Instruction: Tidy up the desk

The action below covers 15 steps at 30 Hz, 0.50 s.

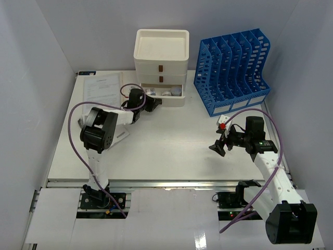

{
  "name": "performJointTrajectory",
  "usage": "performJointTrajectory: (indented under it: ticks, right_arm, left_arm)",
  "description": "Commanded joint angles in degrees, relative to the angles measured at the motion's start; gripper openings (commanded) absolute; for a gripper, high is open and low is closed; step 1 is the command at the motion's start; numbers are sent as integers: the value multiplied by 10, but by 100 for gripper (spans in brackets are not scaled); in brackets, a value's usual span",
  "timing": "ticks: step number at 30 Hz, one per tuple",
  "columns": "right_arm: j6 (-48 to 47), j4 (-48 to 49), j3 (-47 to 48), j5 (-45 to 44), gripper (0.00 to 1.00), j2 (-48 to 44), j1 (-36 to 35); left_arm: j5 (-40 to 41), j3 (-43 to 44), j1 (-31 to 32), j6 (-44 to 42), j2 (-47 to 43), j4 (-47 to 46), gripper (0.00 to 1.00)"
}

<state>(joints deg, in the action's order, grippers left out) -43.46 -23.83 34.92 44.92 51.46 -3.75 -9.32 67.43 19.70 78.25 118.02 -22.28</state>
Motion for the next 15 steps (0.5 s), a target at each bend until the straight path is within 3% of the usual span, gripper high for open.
performJointTrajectory:
  ticks: [1,15]
  right_arm:
    - [6,11,3,24,90,-8,2]
    - [4,10,3,17,90,1,3]
  left_arm:
    - [43,58,-3,30,21,1,1]
    - [38,218,-12,23,110,53,11]
